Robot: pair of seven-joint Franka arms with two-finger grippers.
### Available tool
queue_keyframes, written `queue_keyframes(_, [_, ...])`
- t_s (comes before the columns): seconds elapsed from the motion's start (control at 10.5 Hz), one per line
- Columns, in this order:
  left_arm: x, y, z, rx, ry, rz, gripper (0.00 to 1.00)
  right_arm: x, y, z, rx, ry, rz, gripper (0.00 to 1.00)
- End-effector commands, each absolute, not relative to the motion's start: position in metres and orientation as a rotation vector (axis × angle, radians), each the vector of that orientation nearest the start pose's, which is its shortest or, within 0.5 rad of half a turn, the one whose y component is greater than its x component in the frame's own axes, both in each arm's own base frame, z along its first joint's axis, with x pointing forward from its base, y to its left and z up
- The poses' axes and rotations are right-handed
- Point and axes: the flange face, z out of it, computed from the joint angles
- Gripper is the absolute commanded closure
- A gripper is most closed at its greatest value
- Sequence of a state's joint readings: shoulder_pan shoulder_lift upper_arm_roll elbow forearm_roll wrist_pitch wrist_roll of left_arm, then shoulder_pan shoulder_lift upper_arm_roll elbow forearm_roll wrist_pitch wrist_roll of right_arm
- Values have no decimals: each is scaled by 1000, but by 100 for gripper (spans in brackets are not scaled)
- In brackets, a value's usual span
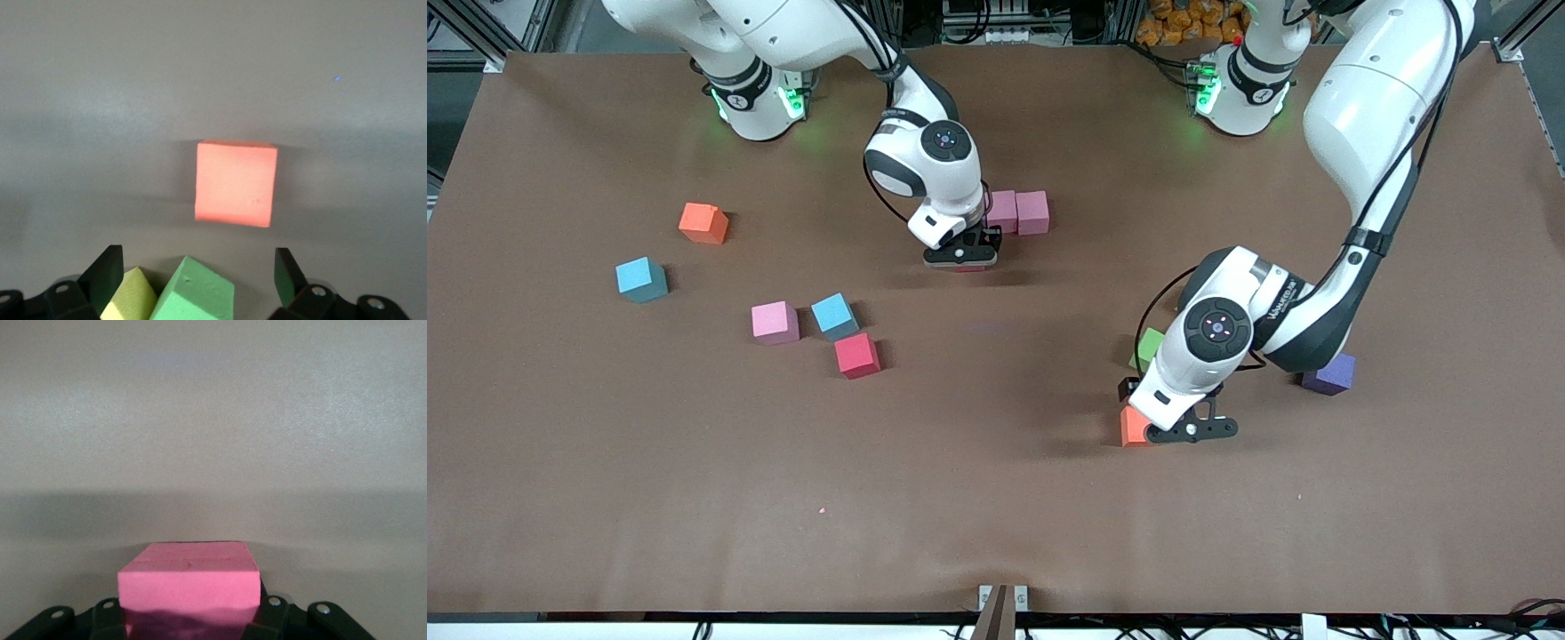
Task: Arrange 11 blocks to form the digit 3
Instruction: 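Grasp the orange block with the left gripper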
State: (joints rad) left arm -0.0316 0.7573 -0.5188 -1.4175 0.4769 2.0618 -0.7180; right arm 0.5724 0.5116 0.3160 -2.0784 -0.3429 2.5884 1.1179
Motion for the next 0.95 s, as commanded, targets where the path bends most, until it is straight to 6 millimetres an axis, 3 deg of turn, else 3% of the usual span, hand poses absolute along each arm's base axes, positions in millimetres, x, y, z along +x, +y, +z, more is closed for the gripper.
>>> queue_keyframes(0.0, [674, -292, 294, -3118, -74, -134, 0, 362, 463, 188, -3125, -12, -94, 53])
queue_keyframes(0.86, [692, -282, 241, -3230, -164, -164, 0, 353, 470, 192, -3116, 23, -83, 52])
